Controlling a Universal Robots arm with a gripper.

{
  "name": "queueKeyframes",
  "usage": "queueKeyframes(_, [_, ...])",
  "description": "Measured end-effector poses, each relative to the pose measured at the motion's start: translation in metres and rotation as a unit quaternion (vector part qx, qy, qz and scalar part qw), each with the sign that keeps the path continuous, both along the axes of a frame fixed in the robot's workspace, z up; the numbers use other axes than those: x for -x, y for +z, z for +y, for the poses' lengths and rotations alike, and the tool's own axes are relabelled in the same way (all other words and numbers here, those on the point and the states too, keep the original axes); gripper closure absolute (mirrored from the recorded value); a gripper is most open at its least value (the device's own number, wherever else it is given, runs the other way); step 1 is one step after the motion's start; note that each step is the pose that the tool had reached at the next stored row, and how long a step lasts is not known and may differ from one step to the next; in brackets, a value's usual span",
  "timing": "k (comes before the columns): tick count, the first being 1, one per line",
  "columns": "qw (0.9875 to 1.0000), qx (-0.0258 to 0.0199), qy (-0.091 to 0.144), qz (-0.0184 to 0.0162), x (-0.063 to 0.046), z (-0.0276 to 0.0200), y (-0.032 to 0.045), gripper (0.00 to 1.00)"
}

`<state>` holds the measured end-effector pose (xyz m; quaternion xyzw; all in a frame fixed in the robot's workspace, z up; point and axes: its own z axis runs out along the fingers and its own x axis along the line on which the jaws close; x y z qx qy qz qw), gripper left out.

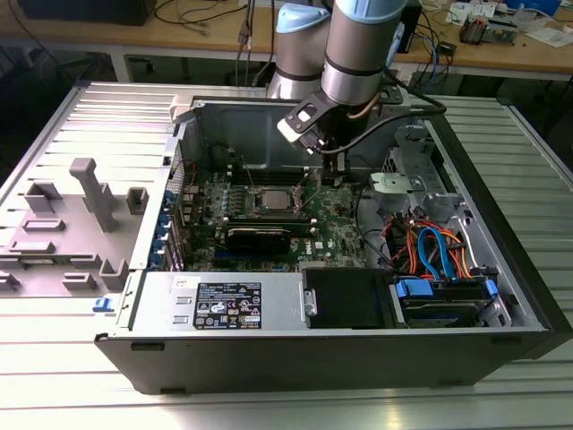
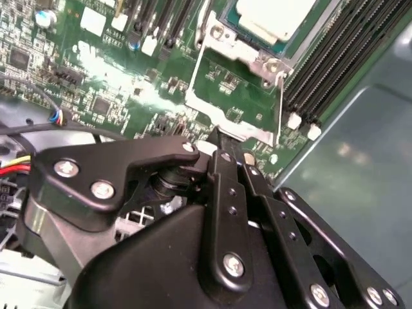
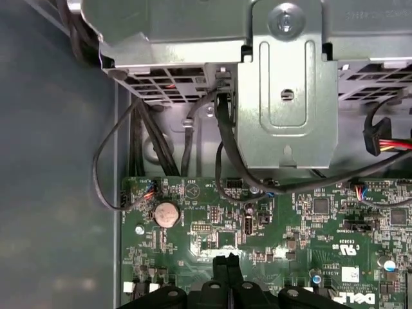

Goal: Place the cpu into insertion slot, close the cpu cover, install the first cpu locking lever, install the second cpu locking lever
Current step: 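Close the cpu cover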

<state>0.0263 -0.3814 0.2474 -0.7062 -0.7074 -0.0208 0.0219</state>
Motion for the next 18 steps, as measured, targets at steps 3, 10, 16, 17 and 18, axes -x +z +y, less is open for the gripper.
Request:
queueKeyframes(3, [1.0000, 0.0000, 0.000, 0.0000, 0.009, 0.0000, 0.0000, 0.89])
queueKeyframes(10, [1.0000, 0.0000, 0.000, 0.0000, 0.017, 0.0000, 0.0000, 0.89])
queueKeyframes(16, [1.0000, 0.0000, 0.000, 0.0000, 0.023, 0.0000, 0.0000, 0.89])
queueKeyframes(17, [1.0000, 0.0000, 0.000, 0.0000, 0.023, 0.0000, 0.0000, 0.89])
queueKeyframes(18, [1.0000, 0.0000, 0.000, 0.0000, 0.023, 0.0000, 0.0000, 0.89])
